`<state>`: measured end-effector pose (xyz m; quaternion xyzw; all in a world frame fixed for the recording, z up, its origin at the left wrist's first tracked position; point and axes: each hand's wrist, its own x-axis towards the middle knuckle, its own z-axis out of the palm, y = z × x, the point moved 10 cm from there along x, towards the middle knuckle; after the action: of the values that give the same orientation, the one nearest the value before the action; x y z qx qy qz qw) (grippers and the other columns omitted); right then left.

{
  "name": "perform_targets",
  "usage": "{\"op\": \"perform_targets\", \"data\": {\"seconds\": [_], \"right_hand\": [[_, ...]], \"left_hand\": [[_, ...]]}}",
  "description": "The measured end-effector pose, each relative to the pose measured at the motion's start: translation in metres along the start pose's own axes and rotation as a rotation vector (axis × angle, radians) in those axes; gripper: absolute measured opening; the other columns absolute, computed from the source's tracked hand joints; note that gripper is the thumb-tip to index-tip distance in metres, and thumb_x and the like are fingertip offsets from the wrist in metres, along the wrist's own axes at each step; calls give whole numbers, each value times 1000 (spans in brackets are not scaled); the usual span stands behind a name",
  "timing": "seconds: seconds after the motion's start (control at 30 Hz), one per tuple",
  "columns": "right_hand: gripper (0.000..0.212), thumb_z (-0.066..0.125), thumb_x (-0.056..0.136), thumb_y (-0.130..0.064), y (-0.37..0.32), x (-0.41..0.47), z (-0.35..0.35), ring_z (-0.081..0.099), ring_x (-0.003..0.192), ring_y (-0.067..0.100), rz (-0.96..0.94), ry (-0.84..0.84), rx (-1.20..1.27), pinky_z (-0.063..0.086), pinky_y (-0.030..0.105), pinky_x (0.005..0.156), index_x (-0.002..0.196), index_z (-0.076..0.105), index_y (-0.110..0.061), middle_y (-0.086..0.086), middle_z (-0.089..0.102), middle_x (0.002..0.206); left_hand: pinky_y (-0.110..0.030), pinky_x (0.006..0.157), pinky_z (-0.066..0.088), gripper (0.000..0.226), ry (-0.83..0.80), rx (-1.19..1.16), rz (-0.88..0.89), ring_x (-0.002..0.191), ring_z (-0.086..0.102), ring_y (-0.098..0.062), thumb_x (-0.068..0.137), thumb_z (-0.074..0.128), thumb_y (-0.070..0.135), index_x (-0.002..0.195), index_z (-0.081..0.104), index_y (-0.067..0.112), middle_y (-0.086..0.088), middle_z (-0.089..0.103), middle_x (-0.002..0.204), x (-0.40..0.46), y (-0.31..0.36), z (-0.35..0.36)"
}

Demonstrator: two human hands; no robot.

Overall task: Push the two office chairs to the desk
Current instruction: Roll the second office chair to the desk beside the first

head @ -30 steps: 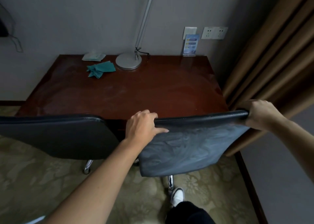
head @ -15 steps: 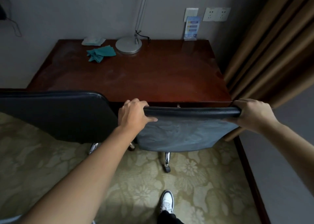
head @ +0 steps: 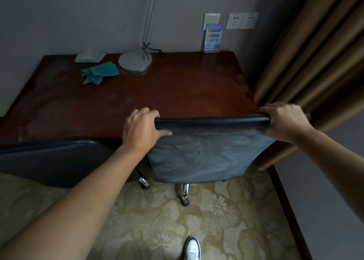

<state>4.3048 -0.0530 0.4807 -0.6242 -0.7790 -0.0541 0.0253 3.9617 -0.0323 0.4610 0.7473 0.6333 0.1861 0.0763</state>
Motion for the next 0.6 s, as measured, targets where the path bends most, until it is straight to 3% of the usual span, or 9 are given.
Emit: {"op": "perform_targets", "data": {"seconds": [0.17, 0.3, 0.4, 0.6], "right_hand": [[28, 64, 70, -55, -1, 0, -1, 56, 67, 19, -48, 37, 40, 47, 33, 54, 71, 51, -31, -10, 53, 68], [28, 65, 69, -55, -4, -11, 5, 59, 77, 21, -4, 1, 45, 40, 30, 60, 78, 56, -30, -9, 58, 76], [32, 68, 68, -55, -7, -16, 4, 57, 77, 19, 17, 3, 54, 35, 30, 62, 75, 44, -35, -12, 51, 75], [38, 74, 70, -51, -8, -22, 7, 57, 79, 21, 55, -3, 36, 36, 31, 62, 75, 42, -33, -11, 48, 76]], "left_hand": [[-43, 74, 49, 53, -19, 17, 19, 84, 54, -27, 60, 82, 60, 88, 66, 17, -3, 59, 85, 1, 1, 4], [-43, 75, 48, 52, -23, 15, 5, 84, 53, -26, 61, 82, 59, 87, 66, 17, -3, 58, 85, -10, -1, 5], [-44, 77, 48, 50, -31, 14, -17, 85, 52, -27, 61, 83, 57, 86, 65, 17, -3, 58, 85, -16, -2, 6], [-40, 77, 45, 49, -45, -18, -30, 87, 52, -26, 61, 85, 55, 86, 65, 18, -3, 57, 85, -23, -5, 6]]}}
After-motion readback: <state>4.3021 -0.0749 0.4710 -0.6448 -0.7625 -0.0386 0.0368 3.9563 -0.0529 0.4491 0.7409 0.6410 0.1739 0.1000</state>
